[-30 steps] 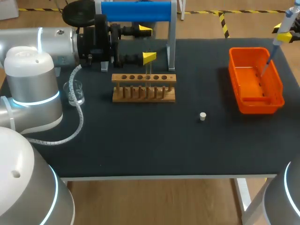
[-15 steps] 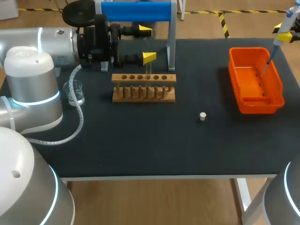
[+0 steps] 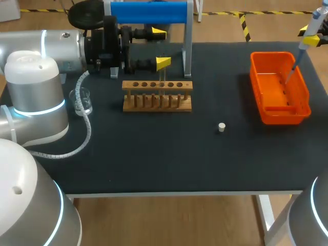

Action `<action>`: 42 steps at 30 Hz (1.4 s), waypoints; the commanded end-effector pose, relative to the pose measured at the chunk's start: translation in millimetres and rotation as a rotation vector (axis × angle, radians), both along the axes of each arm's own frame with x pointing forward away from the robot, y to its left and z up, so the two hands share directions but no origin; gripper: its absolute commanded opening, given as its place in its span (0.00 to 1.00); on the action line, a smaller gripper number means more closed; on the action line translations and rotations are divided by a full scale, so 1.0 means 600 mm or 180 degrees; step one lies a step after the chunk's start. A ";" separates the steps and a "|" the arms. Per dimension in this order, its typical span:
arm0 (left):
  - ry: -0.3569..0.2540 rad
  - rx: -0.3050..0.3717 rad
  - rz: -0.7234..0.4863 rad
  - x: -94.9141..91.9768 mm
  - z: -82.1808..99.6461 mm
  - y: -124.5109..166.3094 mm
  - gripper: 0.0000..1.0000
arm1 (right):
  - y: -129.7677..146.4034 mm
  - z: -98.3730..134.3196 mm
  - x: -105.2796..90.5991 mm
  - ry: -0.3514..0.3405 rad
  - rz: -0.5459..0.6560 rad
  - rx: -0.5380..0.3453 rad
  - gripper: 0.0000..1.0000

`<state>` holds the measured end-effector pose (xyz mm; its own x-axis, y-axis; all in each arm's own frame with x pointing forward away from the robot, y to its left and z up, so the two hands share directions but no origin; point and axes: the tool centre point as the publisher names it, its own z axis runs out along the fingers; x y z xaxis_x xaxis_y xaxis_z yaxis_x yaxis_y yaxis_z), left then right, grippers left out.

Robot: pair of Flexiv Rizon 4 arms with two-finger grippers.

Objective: Invert the test tube, pick up the pipette, mount the tip to pipette, aspirate from beaker and dispense into the tube, eject the tip, return the pipette, and cap with the stopper.

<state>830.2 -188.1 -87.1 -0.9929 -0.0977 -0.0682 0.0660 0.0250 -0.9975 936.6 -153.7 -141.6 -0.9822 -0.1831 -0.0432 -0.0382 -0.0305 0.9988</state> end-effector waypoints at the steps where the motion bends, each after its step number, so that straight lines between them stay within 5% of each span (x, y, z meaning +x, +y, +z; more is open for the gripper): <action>1: -0.0005 -0.0008 0.0009 -0.001 -0.001 0.000 1.00 | -0.004 0.000 0.004 -0.0001 0.0023 -0.0002 0.00; 7: -0.0005 -0.0008 0.0009 -0.001 -0.001 0.000 1.00 | -0.004 0.000 0.004 -0.0001 0.0023 -0.0002 0.00; 21: 0.0074 0.0362 0.0232 0.069 0.064 -0.185 1.00 | -0.004 0.000 0.004 -0.0001 0.0023 -0.0002 0.00; 42: -0.0062 0.0312 0.0173 0.107 0.098 -0.390 1.00 | -0.004 0.000 0.004 -0.0001 0.0023 -0.0002 0.00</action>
<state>882.3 -368.6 -23.2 -0.9839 -0.1495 -0.0976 0.0782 0.1307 -0.9883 936.7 -153.8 -141.7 -0.9821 -0.1834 -0.0431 -0.0382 -0.0304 0.9988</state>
